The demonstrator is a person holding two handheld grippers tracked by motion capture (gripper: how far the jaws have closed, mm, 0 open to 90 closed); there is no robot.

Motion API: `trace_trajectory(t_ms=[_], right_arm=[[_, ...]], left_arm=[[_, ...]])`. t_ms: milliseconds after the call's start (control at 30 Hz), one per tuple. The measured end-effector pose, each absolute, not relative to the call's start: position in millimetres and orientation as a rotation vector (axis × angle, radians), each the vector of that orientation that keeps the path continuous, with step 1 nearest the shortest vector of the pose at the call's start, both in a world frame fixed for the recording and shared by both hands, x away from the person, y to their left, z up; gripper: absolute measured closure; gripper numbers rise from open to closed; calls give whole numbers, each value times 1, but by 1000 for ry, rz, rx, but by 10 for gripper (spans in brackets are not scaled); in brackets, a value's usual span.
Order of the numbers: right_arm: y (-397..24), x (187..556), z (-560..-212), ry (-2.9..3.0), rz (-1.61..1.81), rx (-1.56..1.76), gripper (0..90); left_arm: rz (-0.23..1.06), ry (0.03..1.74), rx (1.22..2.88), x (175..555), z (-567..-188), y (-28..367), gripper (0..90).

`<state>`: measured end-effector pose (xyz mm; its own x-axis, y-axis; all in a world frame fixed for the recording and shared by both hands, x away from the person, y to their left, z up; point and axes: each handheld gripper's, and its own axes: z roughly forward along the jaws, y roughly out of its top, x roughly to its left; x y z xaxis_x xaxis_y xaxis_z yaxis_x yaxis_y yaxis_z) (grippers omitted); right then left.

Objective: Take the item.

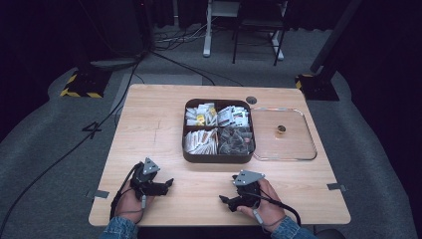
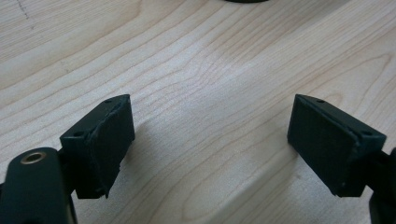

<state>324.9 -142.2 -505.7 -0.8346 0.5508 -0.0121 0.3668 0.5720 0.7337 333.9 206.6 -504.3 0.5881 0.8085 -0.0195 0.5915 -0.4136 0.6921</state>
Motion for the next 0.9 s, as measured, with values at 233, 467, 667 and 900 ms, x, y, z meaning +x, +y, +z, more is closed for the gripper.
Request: trace_trajectory(t_ms=[233,467,667,900], right_arm=[[-142,325,-506,2566,1115,763,136],[-142,325,-506,2565,1108,772,120],[-142,325,-506,2566,1108,772,119],[-142,327,-506,2572,1113,761,130]], left_arm=[[421,1115,2148,335,-504,206,152],[419,1114,2151,334,-504,206,152],[417,1117,2149,334,-504,206,152],[417,1117,2149,334,-504,206,152]])
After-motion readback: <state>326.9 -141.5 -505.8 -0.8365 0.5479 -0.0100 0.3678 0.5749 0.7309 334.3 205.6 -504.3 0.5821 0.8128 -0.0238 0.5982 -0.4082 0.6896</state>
